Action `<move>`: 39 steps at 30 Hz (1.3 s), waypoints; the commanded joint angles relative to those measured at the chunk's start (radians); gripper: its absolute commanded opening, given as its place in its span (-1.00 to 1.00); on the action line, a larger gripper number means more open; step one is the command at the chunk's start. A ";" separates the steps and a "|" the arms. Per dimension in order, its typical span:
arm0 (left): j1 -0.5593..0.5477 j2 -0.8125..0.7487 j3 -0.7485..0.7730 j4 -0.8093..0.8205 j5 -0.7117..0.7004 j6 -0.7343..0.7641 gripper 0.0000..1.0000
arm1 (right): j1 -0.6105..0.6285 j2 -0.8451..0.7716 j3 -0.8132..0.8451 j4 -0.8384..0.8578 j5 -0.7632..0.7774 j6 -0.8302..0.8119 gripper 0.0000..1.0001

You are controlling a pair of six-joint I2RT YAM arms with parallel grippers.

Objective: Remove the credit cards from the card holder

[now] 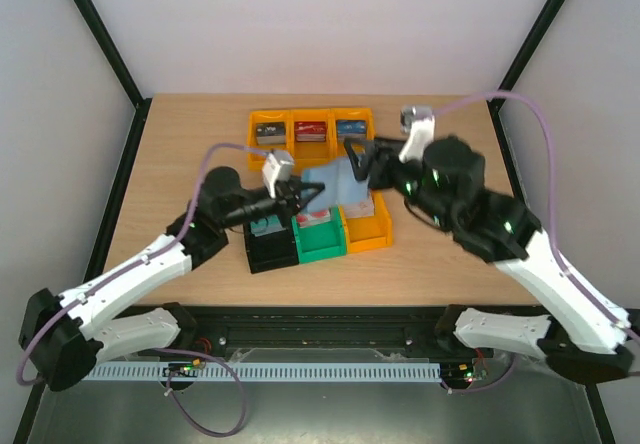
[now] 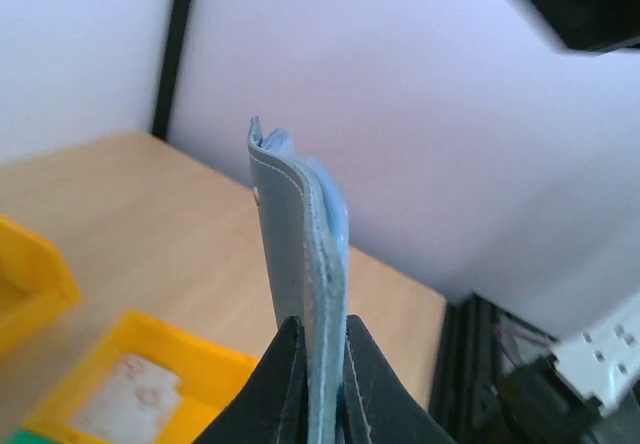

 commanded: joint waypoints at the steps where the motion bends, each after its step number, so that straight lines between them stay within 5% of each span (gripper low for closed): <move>1: 0.121 -0.062 0.078 0.036 0.071 -0.014 -0.95 | -0.297 0.166 0.157 0.016 -0.449 -0.249 0.35; 8: 0.361 -0.153 0.175 0.009 0.148 -0.020 -0.95 | -0.593 0.389 0.304 0.288 -1.238 -0.261 0.63; 12: 0.436 -0.190 0.183 0.011 0.192 -0.013 -0.95 | -0.610 0.436 0.301 0.319 -1.404 -0.305 0.64; 17: 0.478 -0.214 0.181 0.021 0.231 -0.043 -0.95 | -0.609 0.453 0.285 0.220 -1.387 -0.421 0.63; 39: 0.474 -0.198 0.141 0.165 0.320 -0.112 -0.95 | -0.520 0.361 0.115 0.286 -1.207 -0.404 0.34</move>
